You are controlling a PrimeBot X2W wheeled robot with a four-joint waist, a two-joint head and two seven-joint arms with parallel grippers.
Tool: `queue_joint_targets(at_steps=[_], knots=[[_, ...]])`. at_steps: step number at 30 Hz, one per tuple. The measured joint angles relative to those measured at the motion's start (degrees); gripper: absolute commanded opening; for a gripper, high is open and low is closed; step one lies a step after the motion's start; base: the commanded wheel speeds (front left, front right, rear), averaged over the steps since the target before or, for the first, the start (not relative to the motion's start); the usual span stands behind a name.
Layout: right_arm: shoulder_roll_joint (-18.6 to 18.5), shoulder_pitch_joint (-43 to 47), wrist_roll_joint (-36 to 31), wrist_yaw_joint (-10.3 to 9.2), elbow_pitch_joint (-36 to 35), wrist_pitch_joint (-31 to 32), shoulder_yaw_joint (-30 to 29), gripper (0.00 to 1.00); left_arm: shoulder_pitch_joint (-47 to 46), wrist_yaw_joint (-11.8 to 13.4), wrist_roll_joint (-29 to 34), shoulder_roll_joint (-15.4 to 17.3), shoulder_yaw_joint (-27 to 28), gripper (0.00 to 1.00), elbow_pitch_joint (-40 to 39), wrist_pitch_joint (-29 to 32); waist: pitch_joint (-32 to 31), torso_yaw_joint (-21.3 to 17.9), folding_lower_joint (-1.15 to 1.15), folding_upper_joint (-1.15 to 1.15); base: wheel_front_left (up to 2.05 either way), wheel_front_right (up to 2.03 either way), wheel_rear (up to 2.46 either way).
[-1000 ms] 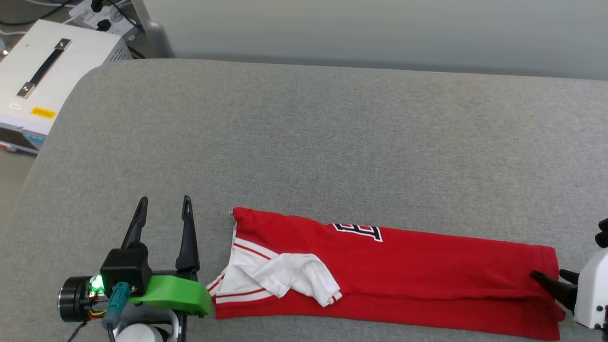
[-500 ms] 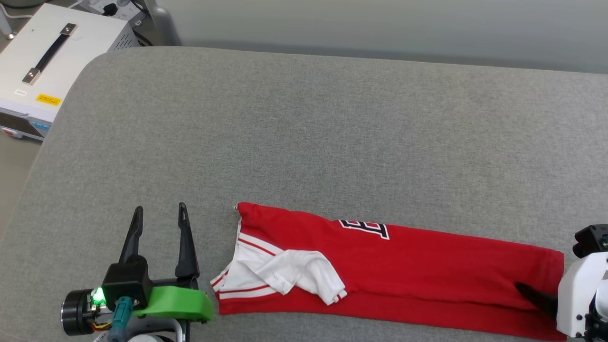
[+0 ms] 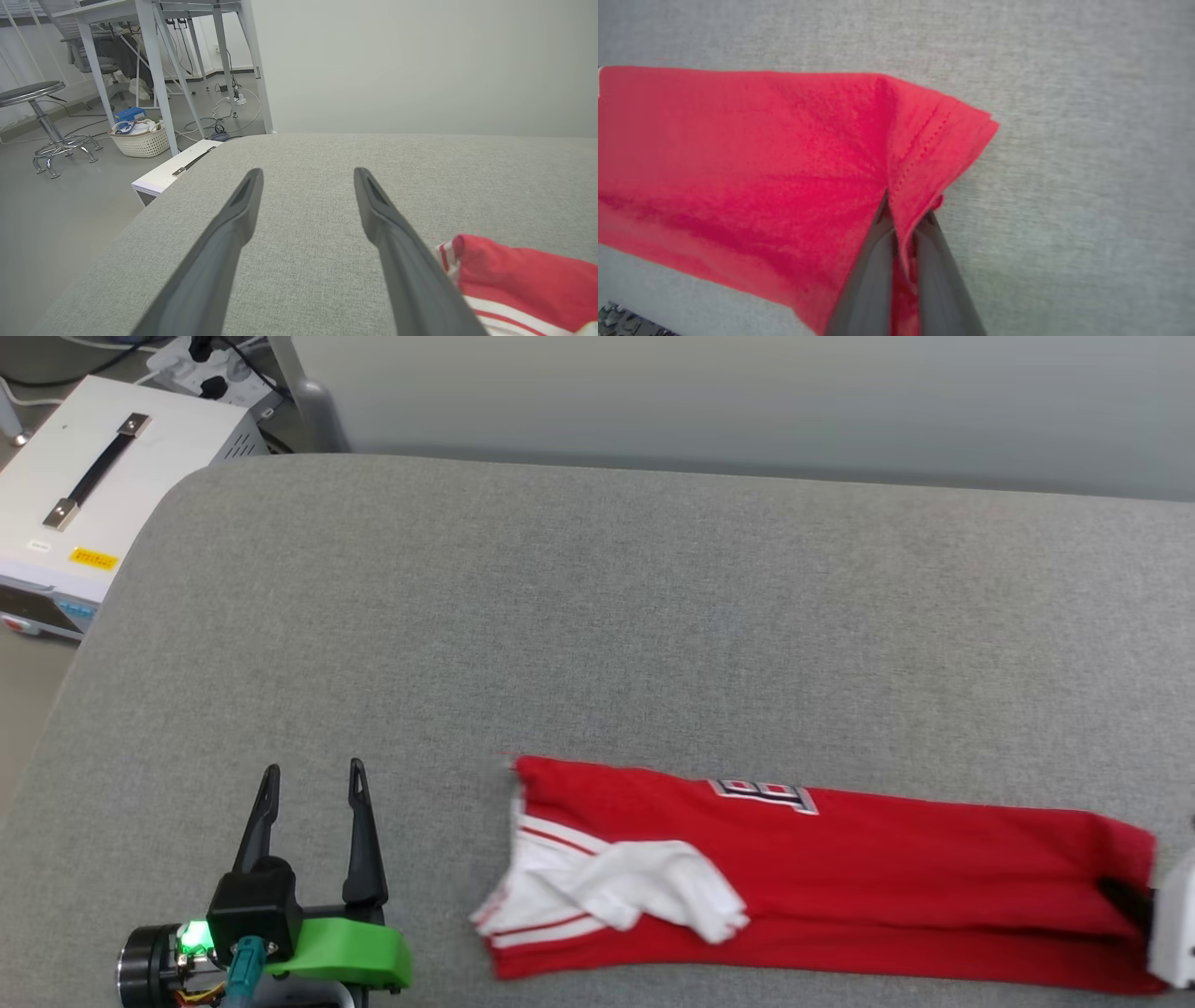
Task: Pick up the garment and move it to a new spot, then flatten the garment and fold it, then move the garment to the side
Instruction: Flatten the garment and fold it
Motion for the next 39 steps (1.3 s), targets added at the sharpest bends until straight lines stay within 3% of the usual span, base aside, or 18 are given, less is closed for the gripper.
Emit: queue_joint_targets(at_steps=[6, 11, 15, 22, 31, 39], knots=[[-4.86, -0.04, -1.13, -0.03, 4.65, -1.26, -3.52, 0.0, 0.69, -0.83, 1.29, -0.67, 0.2, 1.0, 0.18, 0.0, -1.12, -0.68, 0.0, 0.0, 0.0, 0.0, 0.0], [-5.65, 0.62, -1.33, -0.03, 6.03, -2.21, -5.34, 0.0, 0.99, -1.38, 2.0, -0.96, 0.16, 1.0, 0.32, 0.0, -1.8, -1.18, 0.0, 0.0, 0.0, 0.0, 0.0], [-5.6, 1.4, 0.68, -0.09, 2.36, -2.92, -6.31, 0.0, 1.97, -1.54, 2.15, -1.09, 0.16, 1.0, 0.35, 0.0, -2.44, -1.69, 0.0, 0.0, 0.0, 0.0, 0.0], [-5.12, 5.17, 6.82, -0.1, -10.45, -0.77, -8.09, 0.0, 2.69, -2.18, 2.64, -1.15, 0.16, 1.0, 0.34, 0.0, -3.23, -2.43, 0.0, 0.0, 0.0, 0.0, 0.0], [-0.49, 7.97, 9.73, -0.11, -24.1, 4.7, -7.64, 0.0, 2.59, -2.96, 2.64, -1.56, -0.16, 1.0, 0.47, 0.0, -1.98, -1.84, 0.0, 0.0, 0.0, 0.0, 0.0], [4.92, 3.76, 7.12, -0.11, -28.14, 9.59, -1.71, 0.0, 0.79, -3.82, 2.64, -1.82, -0.22, 1.0, 1.24, 0.0, 0.32, -0.44, 0.0, 0.0, 0.0, 0.0, 0.0]])
